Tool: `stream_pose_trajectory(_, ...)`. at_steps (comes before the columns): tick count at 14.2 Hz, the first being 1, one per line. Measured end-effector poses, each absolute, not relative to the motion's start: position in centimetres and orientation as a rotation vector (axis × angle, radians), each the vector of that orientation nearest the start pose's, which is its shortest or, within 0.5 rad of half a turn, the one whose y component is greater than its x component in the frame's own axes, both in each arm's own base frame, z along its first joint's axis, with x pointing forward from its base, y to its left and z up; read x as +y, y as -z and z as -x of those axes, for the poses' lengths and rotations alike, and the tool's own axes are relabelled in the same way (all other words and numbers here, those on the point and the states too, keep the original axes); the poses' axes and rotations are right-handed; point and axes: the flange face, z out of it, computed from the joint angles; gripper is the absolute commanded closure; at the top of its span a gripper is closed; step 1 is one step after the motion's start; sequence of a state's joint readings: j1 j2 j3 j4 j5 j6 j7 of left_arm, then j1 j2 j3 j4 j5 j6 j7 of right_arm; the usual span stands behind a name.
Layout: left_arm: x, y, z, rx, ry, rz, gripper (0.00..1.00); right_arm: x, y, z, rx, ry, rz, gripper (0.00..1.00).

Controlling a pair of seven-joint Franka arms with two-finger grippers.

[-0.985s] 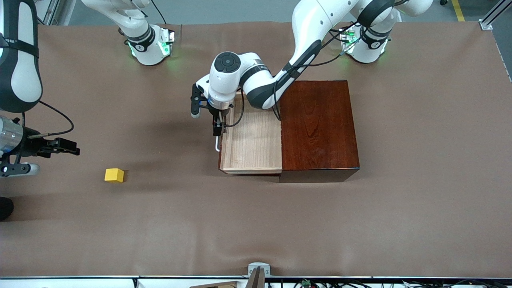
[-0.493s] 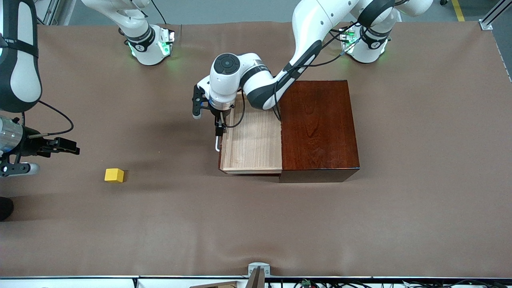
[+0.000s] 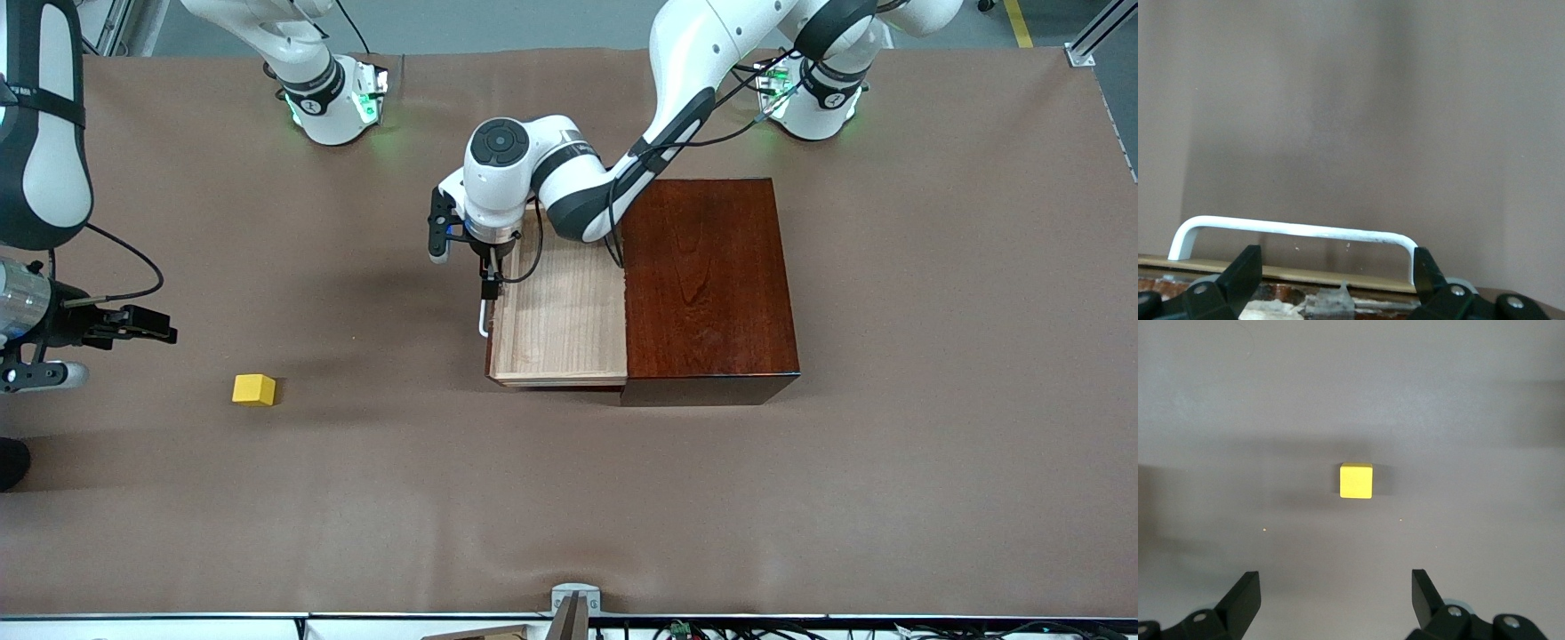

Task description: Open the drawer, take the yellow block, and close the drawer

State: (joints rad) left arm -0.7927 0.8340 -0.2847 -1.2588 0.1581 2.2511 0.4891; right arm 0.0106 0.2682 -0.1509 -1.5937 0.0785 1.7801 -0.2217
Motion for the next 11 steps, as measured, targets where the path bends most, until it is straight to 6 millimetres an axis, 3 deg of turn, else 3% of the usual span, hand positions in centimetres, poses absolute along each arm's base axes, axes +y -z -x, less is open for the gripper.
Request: stream_pose_trajectory(11,-64.9,-30.4,-42.5,2.324,0.340,2.276,0.00,-7.3,-47.8,-62.9,-0.102,-0.096,3.090,0.00)
